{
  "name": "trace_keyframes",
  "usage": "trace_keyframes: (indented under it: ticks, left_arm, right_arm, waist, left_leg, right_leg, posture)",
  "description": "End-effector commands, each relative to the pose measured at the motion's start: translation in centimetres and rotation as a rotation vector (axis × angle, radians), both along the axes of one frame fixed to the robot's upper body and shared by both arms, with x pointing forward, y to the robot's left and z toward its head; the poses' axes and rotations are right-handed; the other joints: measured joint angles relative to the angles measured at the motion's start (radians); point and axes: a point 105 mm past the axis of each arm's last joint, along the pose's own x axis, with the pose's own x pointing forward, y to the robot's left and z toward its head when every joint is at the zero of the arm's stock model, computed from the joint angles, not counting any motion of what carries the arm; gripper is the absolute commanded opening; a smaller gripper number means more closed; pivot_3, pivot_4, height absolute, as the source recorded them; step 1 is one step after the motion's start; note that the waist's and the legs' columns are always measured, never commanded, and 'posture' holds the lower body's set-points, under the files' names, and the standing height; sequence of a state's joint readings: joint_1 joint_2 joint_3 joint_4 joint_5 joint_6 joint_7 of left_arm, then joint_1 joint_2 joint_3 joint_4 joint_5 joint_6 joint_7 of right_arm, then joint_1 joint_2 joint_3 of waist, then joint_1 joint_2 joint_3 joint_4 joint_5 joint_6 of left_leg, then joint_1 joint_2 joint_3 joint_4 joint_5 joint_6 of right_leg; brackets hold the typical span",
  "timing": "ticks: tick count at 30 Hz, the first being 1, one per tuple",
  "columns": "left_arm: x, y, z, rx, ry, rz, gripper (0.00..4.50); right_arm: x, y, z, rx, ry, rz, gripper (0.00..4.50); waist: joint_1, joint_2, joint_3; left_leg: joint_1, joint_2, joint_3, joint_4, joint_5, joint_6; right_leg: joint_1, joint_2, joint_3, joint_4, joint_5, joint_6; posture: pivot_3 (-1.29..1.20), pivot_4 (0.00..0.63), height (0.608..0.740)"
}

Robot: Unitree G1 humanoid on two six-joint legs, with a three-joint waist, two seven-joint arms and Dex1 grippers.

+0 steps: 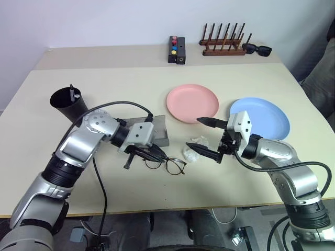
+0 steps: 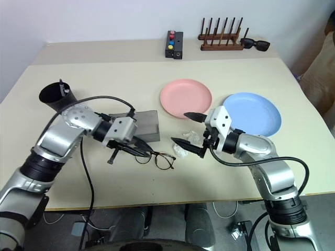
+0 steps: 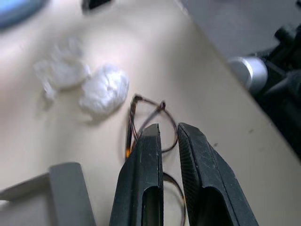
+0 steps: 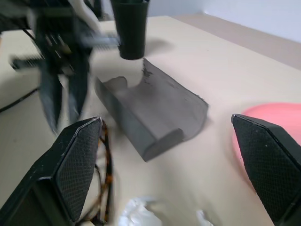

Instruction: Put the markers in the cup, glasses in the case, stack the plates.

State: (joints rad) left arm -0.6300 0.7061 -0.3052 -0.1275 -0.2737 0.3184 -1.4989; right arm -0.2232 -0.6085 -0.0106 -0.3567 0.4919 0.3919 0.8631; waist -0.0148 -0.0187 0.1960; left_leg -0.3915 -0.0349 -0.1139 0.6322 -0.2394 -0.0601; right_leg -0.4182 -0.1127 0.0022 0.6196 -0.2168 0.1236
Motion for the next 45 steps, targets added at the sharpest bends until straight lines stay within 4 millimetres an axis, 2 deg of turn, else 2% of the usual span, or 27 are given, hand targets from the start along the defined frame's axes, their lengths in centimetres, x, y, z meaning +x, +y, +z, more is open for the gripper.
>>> trace_keyframes:
  ticks: [1, 4, 7, 8, 9, 14, 21, 28, 31, 34, 41, 45]
  left_arm:
    - [0.3, 0.1, 0.2, -0.008, -0.043, 0.021, 0.52]
    - [0.9, -0.2, -0.3, -0.008, -0.042, 0.052, 0.52]
    - [1.2, -0.7, -1.5, 0.036, -0.096, 0.043, 1.29]
    - [1.1, -0.9, -2.0, 0.055, -0.114, 0.029, 1.82]
    - [1.1, -1.1, -2.3, 0.068, -0.127, 0.018, 2.14]
    - [1.5, -1.7, -3.2, 0.112, -0.164, -0.017, 2.14]
    - [2.0, -1.2, -4.4, 0.186, -0.153, -0.047, 2.14]
    - [2.3, -1.5, -4.3, 0.168, -0.131, -0.045, 2.14]
    - [2.2, -1.6, -4.4, 0.163, -0.113, -0.05, 1.29]
    - [1.8, -1.5, -4.5, 0.166, -0.097, -0.057, 0.03]
    - [1.3, -1.2, -4.2, 0.153, -0.069, -0.064, 0.03]
    - [1.2, -1.2, -3.2, 0.105, -0.051, -0.05, 0.03]
  right_arm:
    - [0.2, -0.3, 1.1, 0.002, -0.059, -0.002, 4.5]
    - [0.2, -0.2, 0.9, 0.002, -0.059, 0.001, 4.5]
    - [0.2, 0.0, 0.8, 0.007, -0.057, 0.008, 4.5]
    - [0.1, 0.1, 0.8, 0.009, -0.056, 0.011, 4.5]
    - [0.1, 0.1, 0.7, 0.01, -0.055, 0.012, 4.5]
    - [0.0, 0.2, 0.5, 0.013, -0.05, 0.013, 4.5]
    - [-0.1, 0.2, 0.4, 0.015, -0.048, 0.007, 4.5]
    - [-0.1, 0.5, 0.5, 0.018, -0.05, 0.008, 4.5]
    - [0.0, 0.5, 0.5, 0.018, -0.051, 0.008, 4.5]
    - [0.0, 0.5, 0.6, 0.018, -0.052, 0.008, 4.5]
    - [0.0, 0.5, 0.6, 0.014, -0.052, 0.004, 4.5]
    - [0.1, 0.4, 0.7, 0.013, -0.056, -0.001, 4.5]
  waist:
    - [0.0, 0.0, 0.0]
    - [0.0, 0.0, 0.0]
    - [0.001, 0.0, 0.0]
    - [0.001, 0.0, 0.0]
    - [0.001, 0.0, 0.0]
    - [0.0, 0.0, 0.0]
    - [0.001, 0.0, 0.0]
    - [0.001, 0.0, 0.0]
    - [0.0, 0.0, 0.0]
    - [0.001, 0.0, 0.0]
    - [0.001, 0.001, 0.0]
    - [0.001, 0.001, 0.0]
  left_leg:
    - [0.0, 0.0, 0.0, 0.0, 0.0, 0.0]
    - [0.0, 0.0, 0.0, 0.0, 0.0, 0.0]
    - [0.0, 0.0, 0.0, 0.0, 0.0, 0.0]
    - [0.0, 0.0, 0.0, 0.0, 0.0, 0.0]
    - [0.0, 0.0, 0.0, 0.0, 0.0, 0.0]
    - [0.0, 0.0, 0.0, 0.0, 0.0, 0.0]
    - [0.0, 0.0, 0.0, 0.0, 0.0, 0.0]
    - [0.0, 0.0, 0.0, 0.0, 0.0, 0.0]
    - [0.0, 0.0, 0.0, 0.0, 0.0, 0.0]
    - [0.0, 0.0, 0.0, 0.0, 0.0, 0.0]
    - [0.002, 0.0, 0.0, 0.001, 0.0, 0.0]
    - [0.002, 0.0, 0.0, 0.0, 0.0, 0.0]
  right_leg:
    - [0.0, 0.0, 0.0, 0.0, 0.0, 0.0]
    - [0.0, 0.0, 0.0, 0.0, 0.0, 0.0]
    - [0.0, 0.0, 0.0, 0.0, 0.0, 0.0]
    - [0.0, 0.0, 0.0, 0.0, 0.0, 0.0]
    - [0.0, 0.0, 0.0, 0.0, 0.0, 0.0]
    - [0.0, 0.0, 0.0, 0.0, 0.0, 0.0]
    - [0.0, 0.0, 0.0, 0.0, 0.0, 0.0]
    - [0.0, 0.0, 0.0, 0.0, 0.0, 0.0]
    - [0.0, 0.0, 0.0, 0.0, 0.0, 0.0]
    - [0.0, 0.0, 0.0, 0.0, 0.0, 0.0]
    - [0.003, 0.0, 0.0, -0.001, 0.0, 0.0]
    - [0.003, 0.0, 0.0, -0.001, 0.0, 0.0]
  posture:
    - [0.0, 0.15, 0.734]
    - [0.0, 0.15, 0.734]
    - [0.0, 0.15, 0.734]
    - [0.0, 0.15, 0.734]
    - [0.0, 0.15, 0.734]
    - [0.0, 0.15, 0.734]
    - [0.0, 0.15, 0.734]
    - [0.0, 0.15, 0.734]
    - [0.0, 0.15, 0.734]
    - [0.0, 0.15, 0.734]
    - [0.0, 0.15, 0.734]
    - [0.0, 0.15, 0.734]
